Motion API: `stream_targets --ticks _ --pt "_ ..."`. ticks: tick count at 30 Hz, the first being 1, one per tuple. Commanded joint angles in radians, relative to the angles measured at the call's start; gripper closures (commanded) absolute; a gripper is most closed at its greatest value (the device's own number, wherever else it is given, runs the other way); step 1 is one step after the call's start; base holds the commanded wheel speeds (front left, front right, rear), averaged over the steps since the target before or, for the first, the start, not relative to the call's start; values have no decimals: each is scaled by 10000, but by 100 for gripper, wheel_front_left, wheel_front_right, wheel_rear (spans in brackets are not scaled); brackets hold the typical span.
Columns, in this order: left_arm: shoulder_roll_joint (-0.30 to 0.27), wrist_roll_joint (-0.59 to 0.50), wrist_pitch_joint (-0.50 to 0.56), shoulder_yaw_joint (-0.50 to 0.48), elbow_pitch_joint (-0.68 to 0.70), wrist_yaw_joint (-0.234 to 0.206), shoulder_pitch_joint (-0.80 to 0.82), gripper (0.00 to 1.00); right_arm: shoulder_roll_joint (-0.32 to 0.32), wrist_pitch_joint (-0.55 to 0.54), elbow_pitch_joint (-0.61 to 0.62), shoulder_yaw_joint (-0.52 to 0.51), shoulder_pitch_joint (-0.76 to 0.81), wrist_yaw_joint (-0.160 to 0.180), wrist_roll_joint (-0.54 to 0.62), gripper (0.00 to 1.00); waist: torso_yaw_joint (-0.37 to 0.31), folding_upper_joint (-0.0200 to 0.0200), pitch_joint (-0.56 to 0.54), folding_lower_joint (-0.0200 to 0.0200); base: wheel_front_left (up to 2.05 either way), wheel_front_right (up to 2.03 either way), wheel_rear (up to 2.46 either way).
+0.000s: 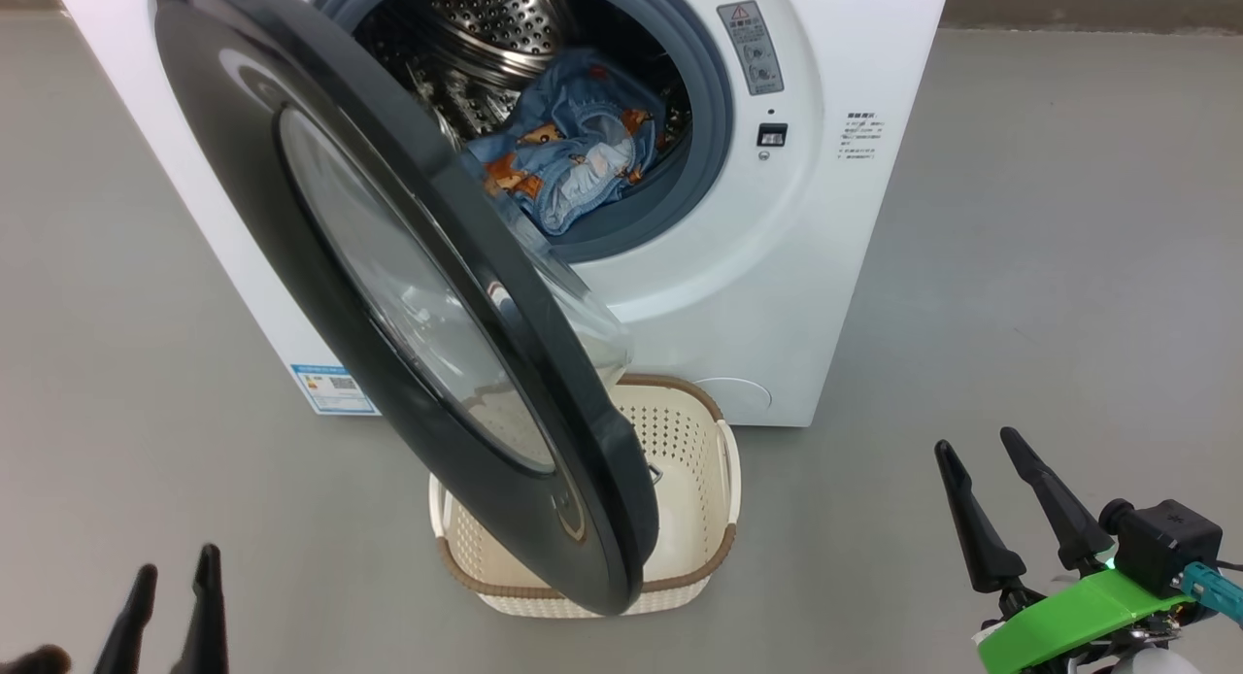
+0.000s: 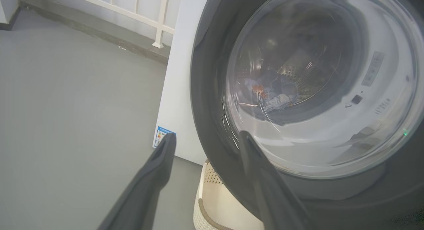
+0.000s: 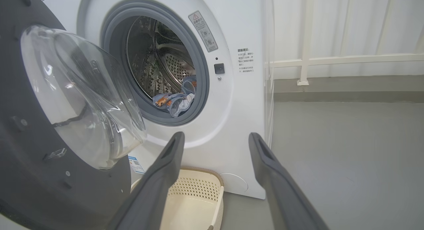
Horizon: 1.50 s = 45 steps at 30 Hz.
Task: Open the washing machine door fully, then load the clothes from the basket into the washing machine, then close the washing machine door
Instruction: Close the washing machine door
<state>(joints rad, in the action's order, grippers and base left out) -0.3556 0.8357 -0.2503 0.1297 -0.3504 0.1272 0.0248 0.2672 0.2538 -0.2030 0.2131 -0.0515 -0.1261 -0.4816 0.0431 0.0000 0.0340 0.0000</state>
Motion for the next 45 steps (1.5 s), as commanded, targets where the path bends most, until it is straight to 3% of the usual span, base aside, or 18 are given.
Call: stream_targets --ticks 1,8,13,25,26,28,29,30,31,45 --pt "-125 -558 -111 -555 186 35 42 0 201 80 214 165 -151 -46 35 0 8 0 -22 0 0 0 0" --pt "702 -3716 -113 -1750 643 35 -420 0 186 80 230 175 -142 -46 17 0 -30 0 -25 0 0 0 0" --pt "1230 -5151 -113 -2144 929 35 -776 0 179 80 224 156 -115 -46 17 0 -81 0 -31 0 0 0 0" --pt "1707 -5975 -114 -2429 1051 35 -990 0 139 80 204 63 -71 -46 35 0 -61 0 -80 0 0 0 0" --pt "1710 -5981 -114 -2432 1058 35 -991 0 136 80 209 61 -82 -46 34 11 -48 0 -91 0 0 0 0" --pt "1713 -6000 -114 -2436 1076 35 -994 0 122 80 239 63 -121 -46 45 64 -23 0 -118 0 0 0 0" --pt "1716 -6013 -114 -2436 1091 35 -998 0 111 80 270 68 -142 -46 40 83 -9 0 -135 0 0 0 0" --pt "1719 -6028 -114 -2425 1101 35 -1004 0 110 80 299 76 -163 -46 36 95 10 0 -154 0 0 0 0" --pt "1721 -6047 -114 -2412 1106 35 -1012 0 112 80 335 91 -189 -46 30 100 31 0 -174 0 0 0 0" --pt "1963 -6211 -114 -2554 1435 35 -1153 0 119 80 1608 887 -896 -46 40 100 857 0 -439 0 0 0 0"
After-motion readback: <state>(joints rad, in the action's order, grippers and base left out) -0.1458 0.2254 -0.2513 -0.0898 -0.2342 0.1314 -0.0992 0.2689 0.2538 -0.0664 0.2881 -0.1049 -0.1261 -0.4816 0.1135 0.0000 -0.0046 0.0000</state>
